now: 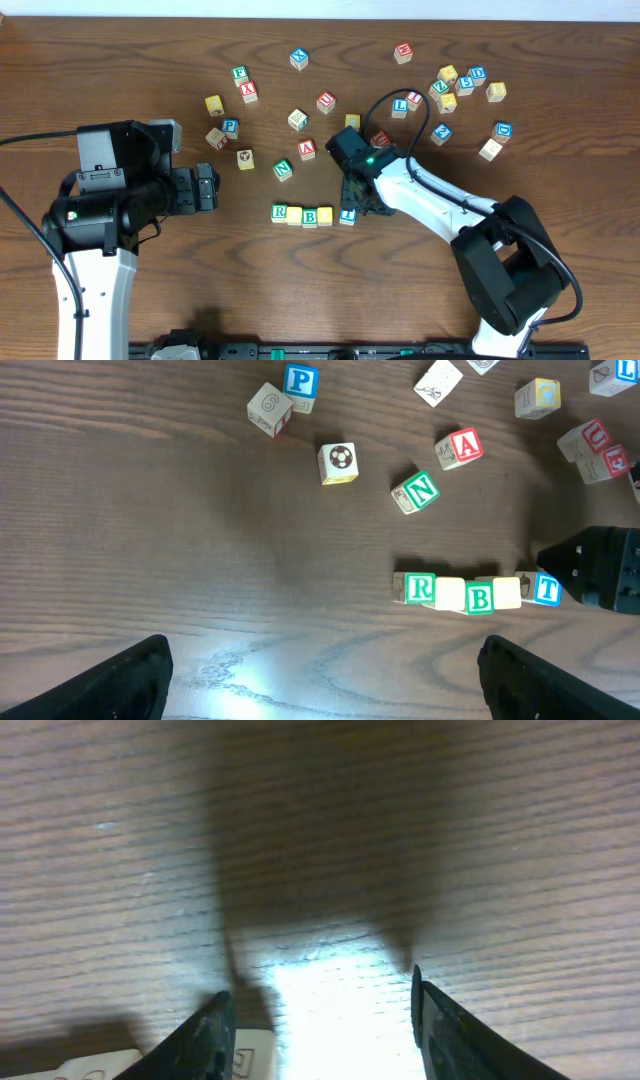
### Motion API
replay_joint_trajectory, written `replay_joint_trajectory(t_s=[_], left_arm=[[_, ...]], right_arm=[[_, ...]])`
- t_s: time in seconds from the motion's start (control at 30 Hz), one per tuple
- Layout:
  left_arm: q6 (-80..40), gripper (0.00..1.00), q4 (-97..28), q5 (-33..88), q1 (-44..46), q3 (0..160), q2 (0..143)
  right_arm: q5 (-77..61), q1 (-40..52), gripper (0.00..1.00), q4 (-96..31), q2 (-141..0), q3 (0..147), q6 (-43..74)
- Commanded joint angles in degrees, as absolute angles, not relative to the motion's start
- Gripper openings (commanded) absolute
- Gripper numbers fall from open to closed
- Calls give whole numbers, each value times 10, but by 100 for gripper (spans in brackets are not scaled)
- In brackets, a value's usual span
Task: Spell out ROBOT
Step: 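Lower the right gripper down beside the T block at the row's end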
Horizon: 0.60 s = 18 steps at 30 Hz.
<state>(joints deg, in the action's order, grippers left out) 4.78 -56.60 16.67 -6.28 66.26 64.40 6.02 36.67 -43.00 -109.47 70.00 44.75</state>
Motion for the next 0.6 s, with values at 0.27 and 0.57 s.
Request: replay_joint_trajectory(t_s=[0.27, 0.57], left_arm=[[55, 96, -567, 175, -65, 670, 643], [55, 96, -567, 175, -65, 670, 643]], right_arm=[[85, 383, 54, -414, -1092, 696, 454], [135, 354, 55, -412, -1092, 696, 457]])
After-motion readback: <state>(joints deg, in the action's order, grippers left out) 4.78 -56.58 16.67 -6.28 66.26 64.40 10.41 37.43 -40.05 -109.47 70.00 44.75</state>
